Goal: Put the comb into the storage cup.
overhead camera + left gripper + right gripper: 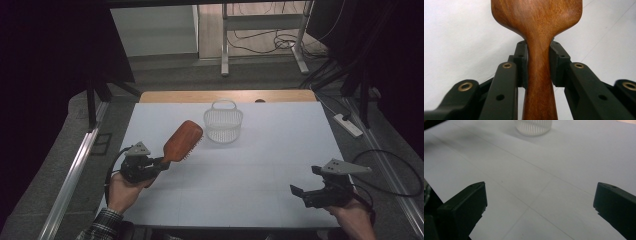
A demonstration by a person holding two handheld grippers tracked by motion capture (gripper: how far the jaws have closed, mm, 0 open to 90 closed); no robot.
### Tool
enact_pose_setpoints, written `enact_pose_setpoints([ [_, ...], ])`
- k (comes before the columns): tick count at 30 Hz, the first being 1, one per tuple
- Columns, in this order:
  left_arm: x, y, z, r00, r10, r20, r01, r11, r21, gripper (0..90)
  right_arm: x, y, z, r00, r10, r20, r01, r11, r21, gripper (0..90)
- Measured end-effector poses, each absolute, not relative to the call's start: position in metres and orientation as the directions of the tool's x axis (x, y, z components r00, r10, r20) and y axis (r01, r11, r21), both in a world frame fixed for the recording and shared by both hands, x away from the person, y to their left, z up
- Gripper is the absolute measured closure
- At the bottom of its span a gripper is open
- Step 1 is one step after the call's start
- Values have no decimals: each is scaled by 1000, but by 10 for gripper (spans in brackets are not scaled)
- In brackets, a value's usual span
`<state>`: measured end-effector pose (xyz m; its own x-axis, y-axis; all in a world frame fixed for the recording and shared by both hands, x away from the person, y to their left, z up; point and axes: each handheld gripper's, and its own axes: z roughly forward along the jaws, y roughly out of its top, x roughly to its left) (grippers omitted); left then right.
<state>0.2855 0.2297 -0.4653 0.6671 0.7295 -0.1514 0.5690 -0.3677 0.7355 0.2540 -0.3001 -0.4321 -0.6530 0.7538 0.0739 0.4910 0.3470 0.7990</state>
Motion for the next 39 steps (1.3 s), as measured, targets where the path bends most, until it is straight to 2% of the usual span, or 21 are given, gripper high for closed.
enact_pose_setpoints([
  [23, 290, 200, -455, 728, 668, -150, 516, -392, 761, 711, 289, -244, -427, -744, 640, 193, 492, 329, 806, 0],
  [32, 293, 191, -453, 741, 655, -152, 504, -392, 770, 711, 299, -225, -426, -762, 621, 185, 489, 364, 793, 0],
  [39, 296, 184, -451, 749, 643, -160, 497, -386, 777, 711, 307, -212, -424, -765, 609, 209, 493, 345, 799, 0],
])
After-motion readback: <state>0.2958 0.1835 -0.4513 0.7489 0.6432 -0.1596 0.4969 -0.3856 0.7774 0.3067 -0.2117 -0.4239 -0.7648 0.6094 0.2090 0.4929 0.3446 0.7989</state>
